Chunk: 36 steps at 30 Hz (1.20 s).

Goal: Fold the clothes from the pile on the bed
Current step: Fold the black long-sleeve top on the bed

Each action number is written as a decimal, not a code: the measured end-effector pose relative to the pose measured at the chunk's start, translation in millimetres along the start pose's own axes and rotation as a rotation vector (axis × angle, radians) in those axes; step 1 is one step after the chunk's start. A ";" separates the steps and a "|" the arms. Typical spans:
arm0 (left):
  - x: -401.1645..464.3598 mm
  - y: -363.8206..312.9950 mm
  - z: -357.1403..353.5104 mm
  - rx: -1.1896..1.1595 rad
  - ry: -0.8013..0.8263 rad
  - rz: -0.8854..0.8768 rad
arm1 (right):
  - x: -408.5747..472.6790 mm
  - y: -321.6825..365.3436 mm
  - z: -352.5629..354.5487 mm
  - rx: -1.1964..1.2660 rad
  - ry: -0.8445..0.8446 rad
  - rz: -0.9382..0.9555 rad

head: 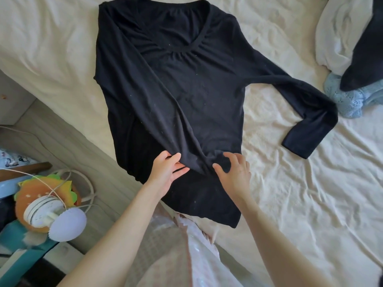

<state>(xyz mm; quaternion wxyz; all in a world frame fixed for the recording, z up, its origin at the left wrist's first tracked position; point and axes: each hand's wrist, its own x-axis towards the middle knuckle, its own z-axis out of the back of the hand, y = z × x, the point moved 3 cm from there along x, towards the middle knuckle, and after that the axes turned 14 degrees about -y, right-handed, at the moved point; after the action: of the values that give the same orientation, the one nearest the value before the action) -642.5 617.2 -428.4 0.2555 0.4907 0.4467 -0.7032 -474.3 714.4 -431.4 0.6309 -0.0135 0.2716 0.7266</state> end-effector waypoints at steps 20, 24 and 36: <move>4.1 13.6 6.9 0.139 -0.161 -0.086 | 8.0 -37.6 25.7 0.421 -0.038 -0.331; 2.5 15.6 8.2 0.143 -0.156 -0.160 | 8.0 -45.0 24.1 0.226 -0.091 -0.301; 14.0 19.6 10.1 0.204 -0.075 0.001 | -5.6 -35.4 0.3 0.180 0.017 -0.442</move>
<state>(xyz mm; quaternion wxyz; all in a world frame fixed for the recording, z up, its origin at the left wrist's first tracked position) -636.9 600.2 -447.4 0.2208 0.4879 0.3626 -0.7627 -440.3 711.4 -442.6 0.7709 -0.0226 0.3309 0.5438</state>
